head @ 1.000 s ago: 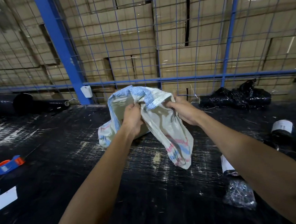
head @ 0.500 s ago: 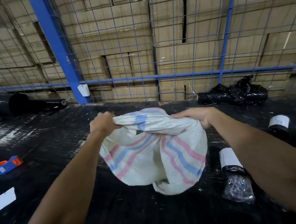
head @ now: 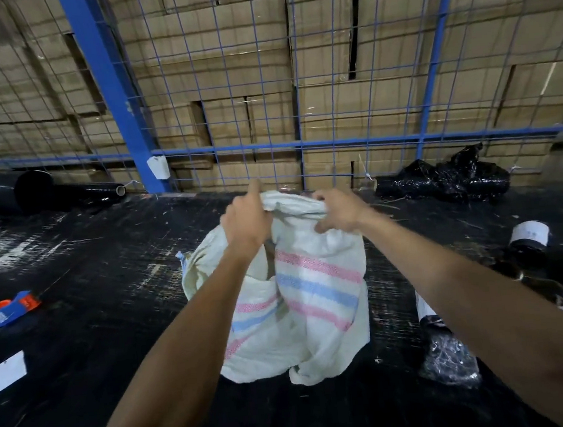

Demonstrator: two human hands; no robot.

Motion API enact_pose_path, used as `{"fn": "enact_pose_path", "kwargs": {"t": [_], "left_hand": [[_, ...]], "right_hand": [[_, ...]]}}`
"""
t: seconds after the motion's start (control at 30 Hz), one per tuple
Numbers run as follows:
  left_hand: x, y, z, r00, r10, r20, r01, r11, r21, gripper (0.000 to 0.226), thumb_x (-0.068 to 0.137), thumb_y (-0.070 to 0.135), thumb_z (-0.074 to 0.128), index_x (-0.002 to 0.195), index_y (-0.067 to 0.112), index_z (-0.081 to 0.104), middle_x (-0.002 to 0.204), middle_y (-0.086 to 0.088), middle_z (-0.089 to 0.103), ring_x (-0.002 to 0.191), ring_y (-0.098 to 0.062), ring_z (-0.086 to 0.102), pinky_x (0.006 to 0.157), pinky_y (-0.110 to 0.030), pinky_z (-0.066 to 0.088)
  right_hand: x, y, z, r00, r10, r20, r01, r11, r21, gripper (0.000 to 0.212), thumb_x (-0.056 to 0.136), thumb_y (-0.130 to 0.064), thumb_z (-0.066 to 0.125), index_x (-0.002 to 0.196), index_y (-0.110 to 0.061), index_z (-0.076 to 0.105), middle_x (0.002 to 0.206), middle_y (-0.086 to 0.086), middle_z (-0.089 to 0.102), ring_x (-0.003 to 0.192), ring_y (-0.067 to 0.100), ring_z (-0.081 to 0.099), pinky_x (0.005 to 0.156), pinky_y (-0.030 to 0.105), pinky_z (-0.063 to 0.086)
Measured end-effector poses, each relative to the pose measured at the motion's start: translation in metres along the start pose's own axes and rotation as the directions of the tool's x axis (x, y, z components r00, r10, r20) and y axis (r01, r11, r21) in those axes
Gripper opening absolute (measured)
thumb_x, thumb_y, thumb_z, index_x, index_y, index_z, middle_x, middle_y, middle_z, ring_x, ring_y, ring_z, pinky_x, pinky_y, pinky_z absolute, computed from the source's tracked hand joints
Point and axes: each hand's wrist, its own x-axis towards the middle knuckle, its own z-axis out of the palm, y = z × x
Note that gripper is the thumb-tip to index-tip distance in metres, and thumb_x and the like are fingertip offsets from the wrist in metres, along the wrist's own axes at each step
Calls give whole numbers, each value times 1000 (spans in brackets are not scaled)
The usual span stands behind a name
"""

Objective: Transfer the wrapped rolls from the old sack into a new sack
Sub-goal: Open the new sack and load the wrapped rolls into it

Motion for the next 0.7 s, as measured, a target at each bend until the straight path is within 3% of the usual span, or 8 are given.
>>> {"fn": "enact_pose_path", "kwargs": {"t": [0.07,0.1,0.2,0.3,0.4,0.53,0.63,0.7], "left_hand": [[8,-2,-12,996,-75,-43,72,995,-73,41,90,16,55,130,24,51,107,-15,66,102,-39,61,78,-44,47],[13,-3,-17,991,-114,-70,105,987,-119,42,89,17,54,130,25,53,110,-16,65,104,-40,60,81,-45,47],[22,-8,-27,983,-170,-72,153,969,-194,46,85,14,53,130,26,54,115,-15,64,108,-39,59,85,-45,48],[20,-18,-27,980,-191,-59,177,966,-189,45,85,15,54,129,26,55,114,-15,64,106,-39,60,83,-44,48],[17,-49,-19,964,-266,-29,263,962,-79,34,89,23,58,124,23,57,115,-16,63,105,-40,60,82,-46,48],[3,-108,-3,966,-255,50,245,957,156,25,91,16,54,116,17,52,106,-19,64,96,-41,61,73,-44,42],[-9,-124,13,978,-210,-3,202,937,286,54,85,14,64,133,17,39,120,-19,57,110,-40,55,88,-50,41],[-20,-103,19,990,-35,-137,79,942,327,67,75,18,72,133,16,38,116,-18,50,106,-36,50,92,-47,35]], "right_hand": [[0,36,23,950,150,-273,-169,984,-51,32,85,-26,72,116,-24,62,110,3,63,98,27,64,82,41,56],[-3,56,38,925,249,-286,-250,968,34,24,90,-28,63,113,-22,62,111,7,62,100,30,63,84,43,55],[-12,94,82,897,442,34,-414,809,417,30,101,-34,46,120,-18,62,117,10,65,104,30,61,94,41,52],[-16,91,108,853,467,234,-470,492,733,37,103,-35,45,125,-9,61,114,14,68,103,32,66,96,47,53],[-3,69,76,844,504,182,-359,281,890,34,102,-26,48,115,2,62,107,16,66,89,30,66,88,42,54],[11,37,-4,964,254,79,-81,-2,997,28,95,-23,57,109,-2,68,107,22,69,92,34,69,85,41,56],[10,19,-21,973,150,174,-191,104,976,29,98,-24,55,119,-6,66,104,18,72,94,32,71,81,42,59],[11,14,-20,962,154,226,-243,106,964,34,100,-23,54,129,-7,62,104,17,71,92,30,70,78,41,61]]}}
